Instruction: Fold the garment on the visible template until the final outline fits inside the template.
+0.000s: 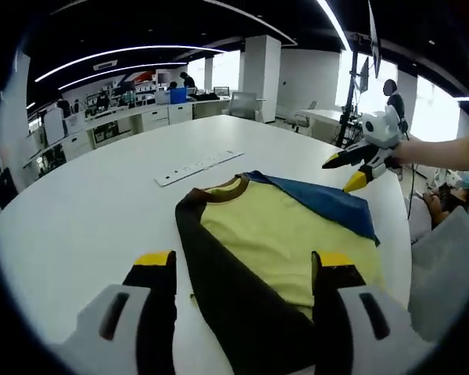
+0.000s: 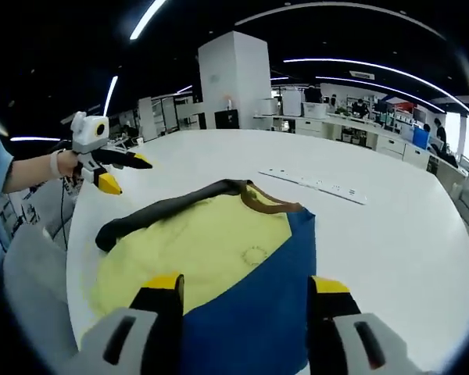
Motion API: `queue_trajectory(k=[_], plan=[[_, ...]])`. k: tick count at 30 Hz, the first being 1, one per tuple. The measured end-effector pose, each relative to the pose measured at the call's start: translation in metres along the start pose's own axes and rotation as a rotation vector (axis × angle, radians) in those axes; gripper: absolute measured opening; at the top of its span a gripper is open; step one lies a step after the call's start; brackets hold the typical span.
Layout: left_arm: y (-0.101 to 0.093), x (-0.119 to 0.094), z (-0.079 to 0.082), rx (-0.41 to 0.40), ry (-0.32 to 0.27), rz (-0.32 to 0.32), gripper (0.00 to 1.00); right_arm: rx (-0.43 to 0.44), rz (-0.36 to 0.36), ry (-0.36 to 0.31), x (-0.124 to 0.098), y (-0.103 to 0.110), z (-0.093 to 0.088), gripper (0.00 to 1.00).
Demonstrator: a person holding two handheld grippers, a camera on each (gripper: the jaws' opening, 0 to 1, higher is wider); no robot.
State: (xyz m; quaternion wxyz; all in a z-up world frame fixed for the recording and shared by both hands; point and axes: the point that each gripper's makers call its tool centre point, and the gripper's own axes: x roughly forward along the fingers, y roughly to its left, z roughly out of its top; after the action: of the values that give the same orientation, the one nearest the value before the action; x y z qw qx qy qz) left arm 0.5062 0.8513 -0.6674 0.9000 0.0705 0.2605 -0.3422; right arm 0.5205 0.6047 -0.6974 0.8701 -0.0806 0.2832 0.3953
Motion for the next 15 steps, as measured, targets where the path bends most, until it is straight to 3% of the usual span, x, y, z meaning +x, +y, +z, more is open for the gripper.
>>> queue_trajectory(k=[7,15], plan=[[-0.008,-0.014,-0.006,-0.001,-0.004,0.003,0.66,0.016,-0.027,-0.019,-0.021,0.003,-0.004,0.59],[-0.023,-0.027,-0.016,-0.014,-0.014,-0.004,0.66,0.041,-0.05,-0.013,-0.04,0.016,-0.023,0.59]])
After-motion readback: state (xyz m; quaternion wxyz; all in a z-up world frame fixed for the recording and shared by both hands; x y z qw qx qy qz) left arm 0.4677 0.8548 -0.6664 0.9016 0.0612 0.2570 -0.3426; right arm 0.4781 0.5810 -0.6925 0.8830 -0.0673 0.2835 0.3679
